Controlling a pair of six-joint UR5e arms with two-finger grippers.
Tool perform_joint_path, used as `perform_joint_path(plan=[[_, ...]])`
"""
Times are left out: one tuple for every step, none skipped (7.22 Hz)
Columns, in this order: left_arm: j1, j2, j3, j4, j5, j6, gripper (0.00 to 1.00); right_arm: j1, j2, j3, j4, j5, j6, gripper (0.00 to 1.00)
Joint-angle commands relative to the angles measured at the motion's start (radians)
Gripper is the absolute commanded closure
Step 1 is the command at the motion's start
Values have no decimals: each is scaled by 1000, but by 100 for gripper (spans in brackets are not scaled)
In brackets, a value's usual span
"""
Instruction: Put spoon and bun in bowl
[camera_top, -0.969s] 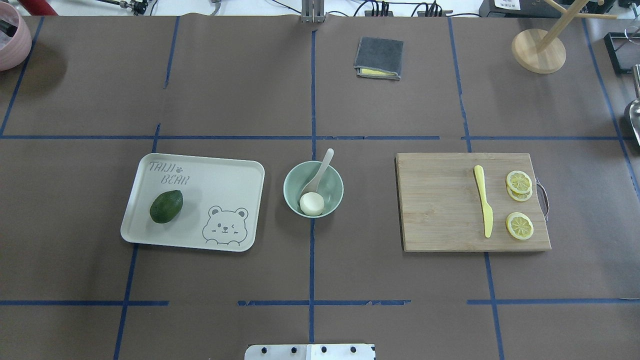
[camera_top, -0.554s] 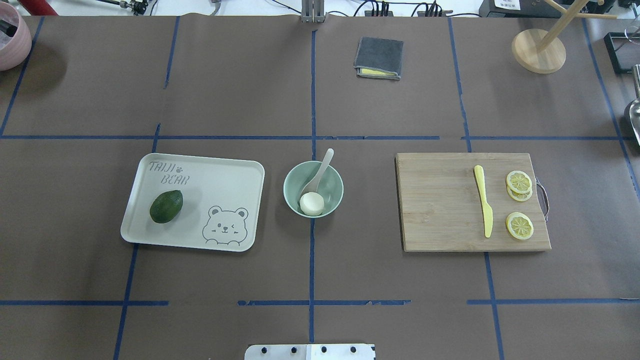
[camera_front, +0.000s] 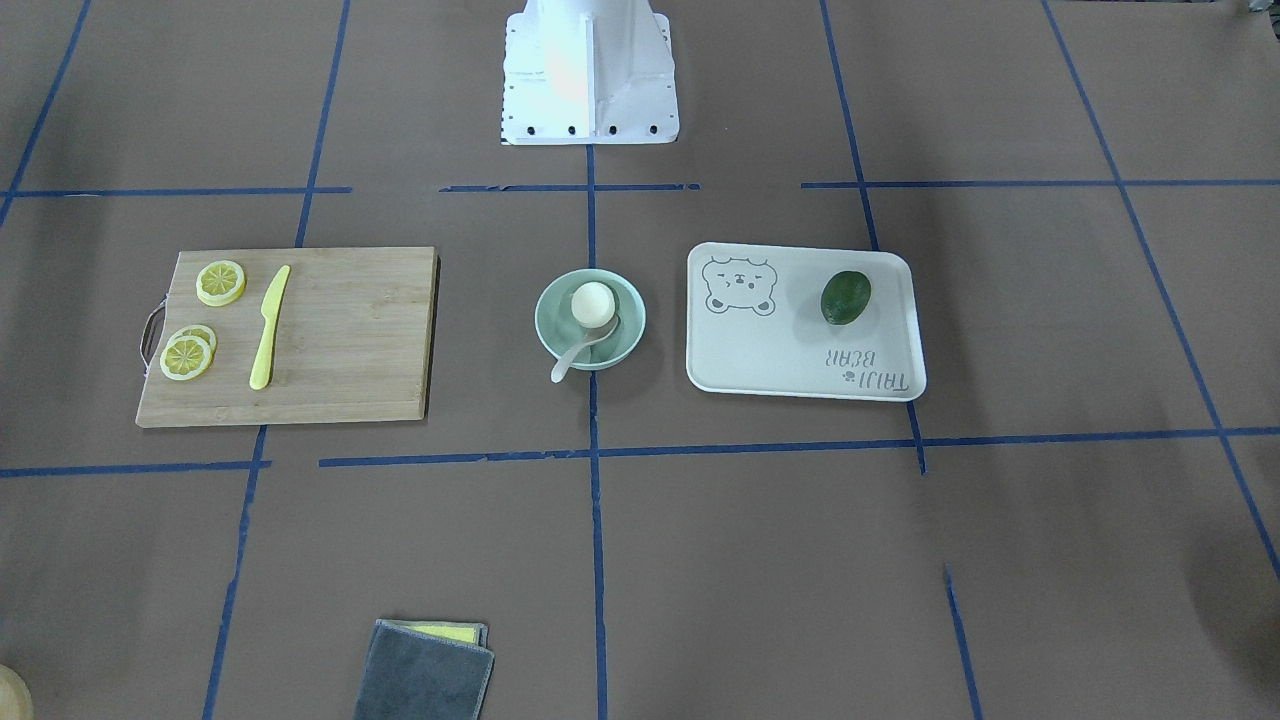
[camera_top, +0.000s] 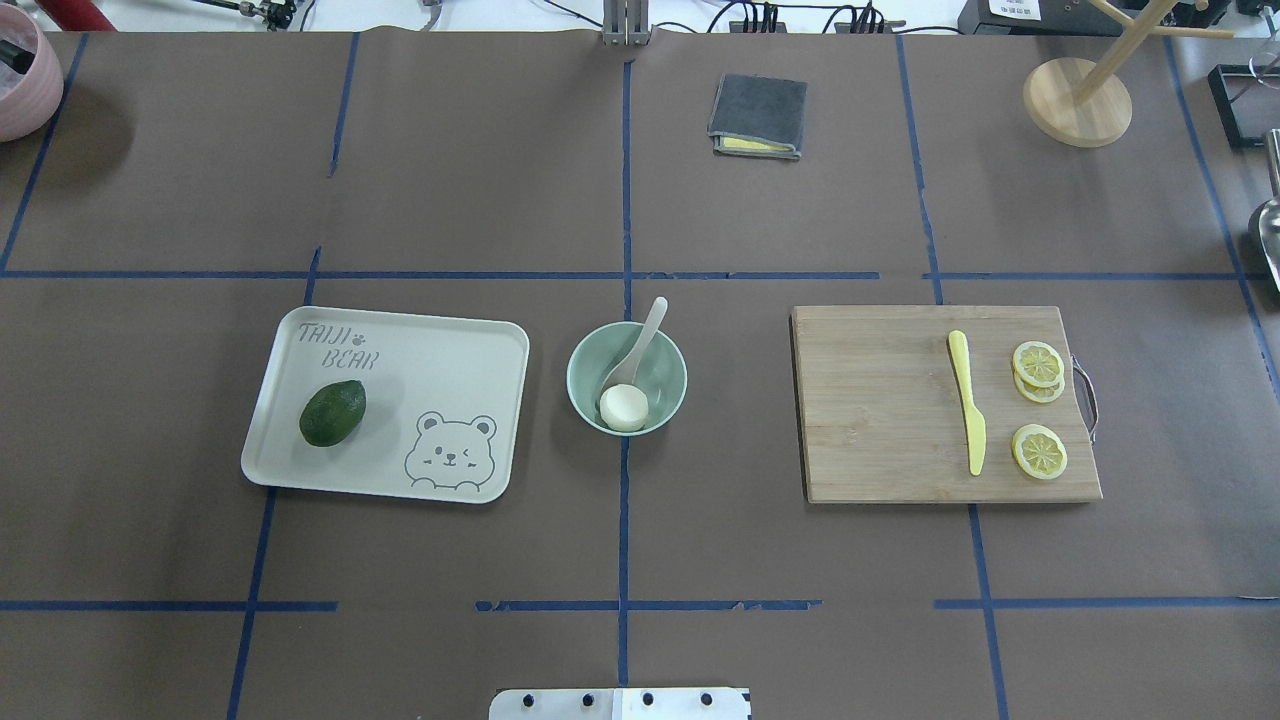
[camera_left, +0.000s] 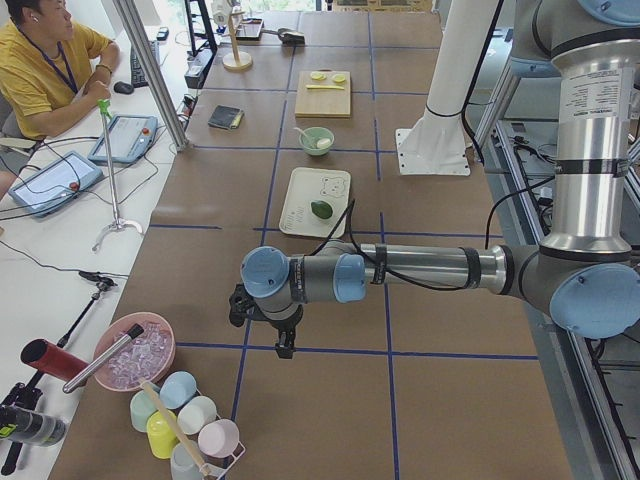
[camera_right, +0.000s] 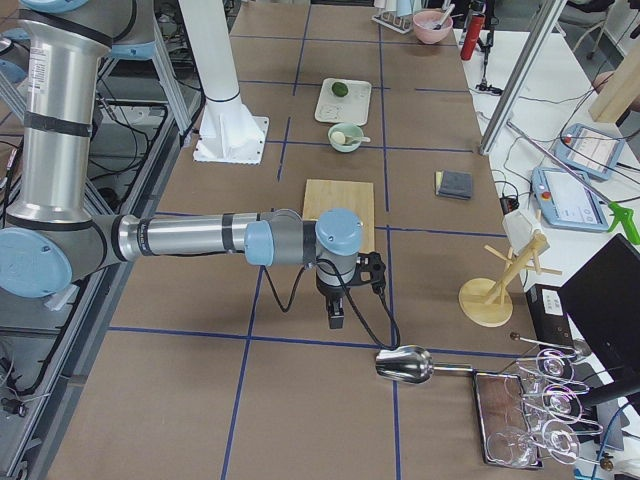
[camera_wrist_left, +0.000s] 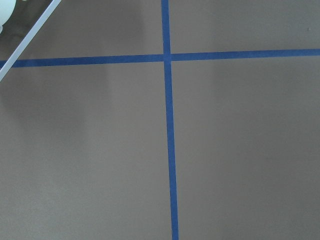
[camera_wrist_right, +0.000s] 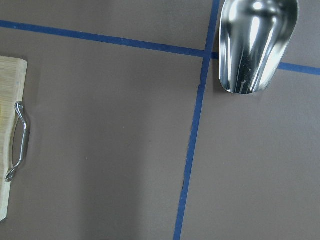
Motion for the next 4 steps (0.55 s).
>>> perform_joint_path(plan=[[-7,-2,4,0,3,-5,0,1,1,0,-1,0,0,0],[-7,-5,5,0,3,-8,0,1,1,2,1,2,0,0],[-7,-9,9,0,3,-8,0,-1,3,2,1,2,0,0],[-7,-19,9,0,3,-10,0,-1,3,2,1,2,0,0]])
